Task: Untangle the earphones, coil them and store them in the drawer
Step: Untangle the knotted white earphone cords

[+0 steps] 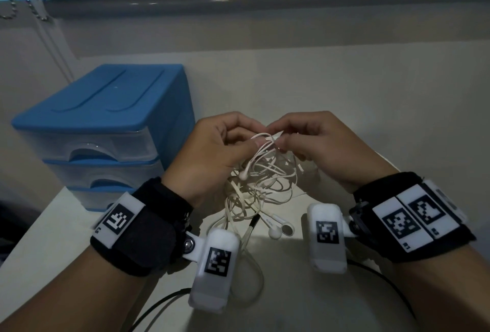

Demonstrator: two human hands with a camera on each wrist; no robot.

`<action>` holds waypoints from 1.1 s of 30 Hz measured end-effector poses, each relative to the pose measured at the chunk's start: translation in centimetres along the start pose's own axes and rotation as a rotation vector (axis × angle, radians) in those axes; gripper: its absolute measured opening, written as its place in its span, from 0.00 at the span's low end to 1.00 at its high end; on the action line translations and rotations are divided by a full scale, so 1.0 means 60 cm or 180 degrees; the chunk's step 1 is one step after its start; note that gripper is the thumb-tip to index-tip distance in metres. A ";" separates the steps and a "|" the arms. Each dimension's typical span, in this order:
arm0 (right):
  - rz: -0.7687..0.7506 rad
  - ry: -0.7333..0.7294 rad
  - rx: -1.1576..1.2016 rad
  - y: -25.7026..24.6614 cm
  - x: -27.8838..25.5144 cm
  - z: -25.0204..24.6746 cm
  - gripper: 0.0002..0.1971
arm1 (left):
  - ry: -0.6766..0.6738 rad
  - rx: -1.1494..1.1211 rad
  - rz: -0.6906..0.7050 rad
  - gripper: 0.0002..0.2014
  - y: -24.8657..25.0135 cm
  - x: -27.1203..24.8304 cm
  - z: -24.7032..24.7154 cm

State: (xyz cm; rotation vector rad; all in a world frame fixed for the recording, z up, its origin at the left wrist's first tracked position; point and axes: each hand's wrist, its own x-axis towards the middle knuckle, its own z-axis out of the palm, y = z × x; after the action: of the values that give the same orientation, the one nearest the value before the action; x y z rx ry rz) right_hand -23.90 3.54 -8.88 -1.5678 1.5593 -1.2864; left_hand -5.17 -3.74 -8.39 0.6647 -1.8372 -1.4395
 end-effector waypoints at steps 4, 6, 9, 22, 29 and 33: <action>-0.0226 0.0114 -0.0034 0.000 0.001 0.005 0.04 | 0.0053 0.0058 0.0053 0.06 -0.001 0.000 0.001; -0.0318 0.0272 0.0079 0.002 0.003 0.007 0.03 | 0.0076 0.0012 -0.0038 0.04 -0.001 0.001 0.001; -0.0301 0.0297 0.0219 0.002 0.004 0.008 0.02 | 0.0126 0.0041 -0.0067 0.02 -0.004 0.003 0.002; -0.0344 0.0174 0.0311 -0.002 0.002 0.016 0.02 | 0.0090 0.0023 -0.0140 0.04 -0.007 0.007 -0.001; 0.0191 0.0183 0.0357 -0.012 0.000 0.018 0.11 | 0.0095 0.0428 -0.0020 0.11 -0.007 0.006 0.001; 0.0314 0.0256 0.0953 -0.013 0.003 0.007 0.12 | 0.0216 0.0526 0.0065 0.12 -0.009 0.006 0.000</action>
State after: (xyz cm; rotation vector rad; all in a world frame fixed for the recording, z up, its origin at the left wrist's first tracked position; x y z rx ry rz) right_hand -23.21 3.39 -8.31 -1.2522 1.3963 -1.4655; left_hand -5.44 -4.15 -8.82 0.7642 -1.9180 -1.2462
